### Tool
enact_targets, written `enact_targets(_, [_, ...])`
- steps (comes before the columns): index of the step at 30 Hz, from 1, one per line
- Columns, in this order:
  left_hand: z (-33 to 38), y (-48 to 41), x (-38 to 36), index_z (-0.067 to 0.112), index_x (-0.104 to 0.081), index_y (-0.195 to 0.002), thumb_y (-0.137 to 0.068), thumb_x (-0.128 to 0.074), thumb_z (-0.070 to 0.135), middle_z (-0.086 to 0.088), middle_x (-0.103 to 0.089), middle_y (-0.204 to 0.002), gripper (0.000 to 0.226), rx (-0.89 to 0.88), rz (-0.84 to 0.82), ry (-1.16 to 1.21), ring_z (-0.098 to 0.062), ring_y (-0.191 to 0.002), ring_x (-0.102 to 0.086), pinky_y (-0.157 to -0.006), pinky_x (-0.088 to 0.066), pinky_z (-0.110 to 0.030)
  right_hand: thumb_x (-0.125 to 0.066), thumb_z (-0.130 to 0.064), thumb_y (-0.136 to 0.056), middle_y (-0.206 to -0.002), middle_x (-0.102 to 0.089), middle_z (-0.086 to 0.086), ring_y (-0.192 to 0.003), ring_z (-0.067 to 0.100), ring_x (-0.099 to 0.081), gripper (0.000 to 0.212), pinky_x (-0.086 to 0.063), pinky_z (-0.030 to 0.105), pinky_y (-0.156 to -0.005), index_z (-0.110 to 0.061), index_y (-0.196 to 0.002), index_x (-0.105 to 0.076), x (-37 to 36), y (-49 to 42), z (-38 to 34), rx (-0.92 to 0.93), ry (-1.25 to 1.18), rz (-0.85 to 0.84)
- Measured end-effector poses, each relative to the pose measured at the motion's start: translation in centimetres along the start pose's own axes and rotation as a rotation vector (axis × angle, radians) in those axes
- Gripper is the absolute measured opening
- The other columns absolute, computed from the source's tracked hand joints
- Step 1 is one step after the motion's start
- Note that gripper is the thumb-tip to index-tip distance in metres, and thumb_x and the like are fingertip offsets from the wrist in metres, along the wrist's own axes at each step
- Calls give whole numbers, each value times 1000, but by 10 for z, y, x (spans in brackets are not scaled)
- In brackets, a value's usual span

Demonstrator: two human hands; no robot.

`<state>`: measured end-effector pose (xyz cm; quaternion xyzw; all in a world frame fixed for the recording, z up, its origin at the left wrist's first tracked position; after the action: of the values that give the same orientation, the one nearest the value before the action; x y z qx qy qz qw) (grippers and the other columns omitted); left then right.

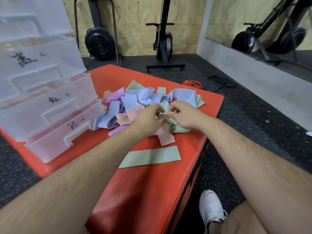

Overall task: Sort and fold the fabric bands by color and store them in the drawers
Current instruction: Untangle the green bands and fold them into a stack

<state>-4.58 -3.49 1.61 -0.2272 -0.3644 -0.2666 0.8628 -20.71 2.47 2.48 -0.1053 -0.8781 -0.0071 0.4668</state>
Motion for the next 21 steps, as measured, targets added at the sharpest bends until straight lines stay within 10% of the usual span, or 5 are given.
enact_targets(8, [1,10,51,14,-59,-86,-96,-59,24,3,-67,-69,14,48,195,305,-11,-61,-60,-65,-53,-32,-66,-23,-95,-93,-71,-6,-78,-1,-65,16,-52,19,-74,-18,-107,-56,2,5,-40,61,-434,-19])
enact_targets(10, [-3,16,61,11,-56,-88,-95,-58,20,-1,-66,-72,11,80,209,387,-11,-62,-59,-67,-53,-36,-68,-24,-94,-84,-67,-1,-74,10,-60,17,-51,35,-74,-10,-101,-61,-5,0,-43,81,-356,-19])
enact_targets(21, [-36,32,94,4,-59,-90,-92,-66,28,0,-51,-69,24,111,194,183,-11,-57,-46,-60,-40,-27,-75,-35,-86,-73,-60,-13,-68,5,-53,17,-43,26,-68,-31,-79,-60,-23,-12,-76,205,-196,-71])
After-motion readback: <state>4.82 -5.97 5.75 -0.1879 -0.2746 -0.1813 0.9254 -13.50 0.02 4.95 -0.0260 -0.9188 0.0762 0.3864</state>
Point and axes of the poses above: each hand's wrist, its own y-axis away from the middle knuckle, its own x-axis out of the back of the hand, z = x × y, the point moved 1 cm from there along -y, towards the middle knuckle
